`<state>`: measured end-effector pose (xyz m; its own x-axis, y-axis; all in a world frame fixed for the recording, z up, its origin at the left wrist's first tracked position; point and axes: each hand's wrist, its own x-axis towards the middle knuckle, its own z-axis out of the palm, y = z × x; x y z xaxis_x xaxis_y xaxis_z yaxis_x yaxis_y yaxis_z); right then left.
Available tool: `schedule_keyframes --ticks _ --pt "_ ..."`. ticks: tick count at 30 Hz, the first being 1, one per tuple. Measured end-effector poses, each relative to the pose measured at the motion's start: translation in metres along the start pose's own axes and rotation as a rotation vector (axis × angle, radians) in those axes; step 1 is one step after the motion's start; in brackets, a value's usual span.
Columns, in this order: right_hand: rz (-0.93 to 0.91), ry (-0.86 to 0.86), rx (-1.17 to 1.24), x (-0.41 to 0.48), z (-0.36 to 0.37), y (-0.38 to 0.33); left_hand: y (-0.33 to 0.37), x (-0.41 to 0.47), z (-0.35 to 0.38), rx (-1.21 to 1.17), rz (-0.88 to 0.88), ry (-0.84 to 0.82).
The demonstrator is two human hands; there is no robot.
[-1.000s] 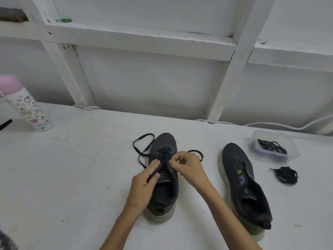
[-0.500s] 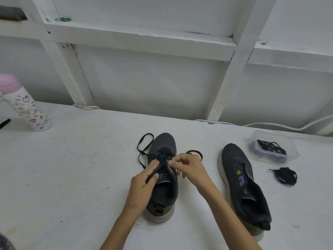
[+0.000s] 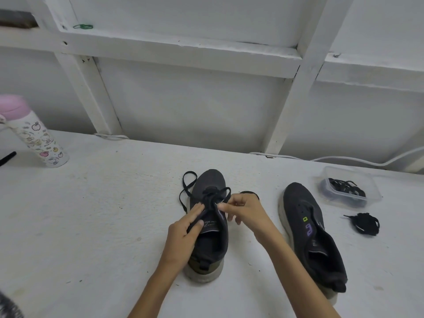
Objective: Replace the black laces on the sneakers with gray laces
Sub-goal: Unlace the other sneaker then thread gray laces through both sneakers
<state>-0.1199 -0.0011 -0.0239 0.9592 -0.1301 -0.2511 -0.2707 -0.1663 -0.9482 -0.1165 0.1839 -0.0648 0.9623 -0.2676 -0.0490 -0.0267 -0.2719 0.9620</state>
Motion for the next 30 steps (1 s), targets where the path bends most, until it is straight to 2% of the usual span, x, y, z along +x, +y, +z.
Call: schedule_keyframes --ticks 3,5,7,10,12,14,16,18,20,23,25,27,30 --pt "-0.009 0.177 0.169 0.007 -0.013 -0.012 -0.001 0.000 -0.001 -0.011 -0.004 -0.020" --pt "0.018 0.230 0.296 0.010 -0.021 -0.017 -0.001 0.000 -0.001 -0.007 -0.007 -0.018" --pt "0.050 0.167 0.267 0.008 -0.021 -0.015 -0.001 0.000 0.000 -0.004 -0.009 -0.017" --pt "0.085 -0.028 0.062 -0.002 -0.005 -0.004 -0.001 0.001 0.000 -0.009 -0.004 -0.012" --pt "0.061 -0.030 -0.013 -0.002 0.002 0.000 -0.001 0.001 -0.001 -0.007 0.003 -0.010" --pt "0.019 0.115 0.037 0.004 -0.002 -0.004 0.000 0.000 -0.001 -0.023 -0.006 -0.015" --pt "-0.013 0.300 0.197 0.011 -0.014 -0.016 -0.001 0.000 -0.002 -0.040 -0.018 -0.021" --pt "-0.039 0.395 0.342 0.015 -0.025 -0.024 -0.001 0.000 -0.001 -0.033 -0.022 -0.019" --pt "-0.017 0.348 0.329 0.013 -0.026 -0.024 -0.001 0.000 0.000 -0.026 -0.021 -0.015" --pt "0.079 0.076 0.093 0.003 -0.011 -0.013 -0.001 0.001 0.001 -0.018 -0.016 -0.007" --pt "0.077 -0.060 -0.023 -0.001 0.000 -0.005 -0.001 0.001 0.001 -0.008 -0.013 -0.005" --pt "0.017 0.002 0.008 0.002 -0.001 -0.005 -0.002 0.001 0.000 -0.009 -0.014 -0.007" --pt "-0.064 0.239 0.109 0.013 -0.028 -0.023 -0.003 0.000 0.000 -0.022 -0.020 -0.005"
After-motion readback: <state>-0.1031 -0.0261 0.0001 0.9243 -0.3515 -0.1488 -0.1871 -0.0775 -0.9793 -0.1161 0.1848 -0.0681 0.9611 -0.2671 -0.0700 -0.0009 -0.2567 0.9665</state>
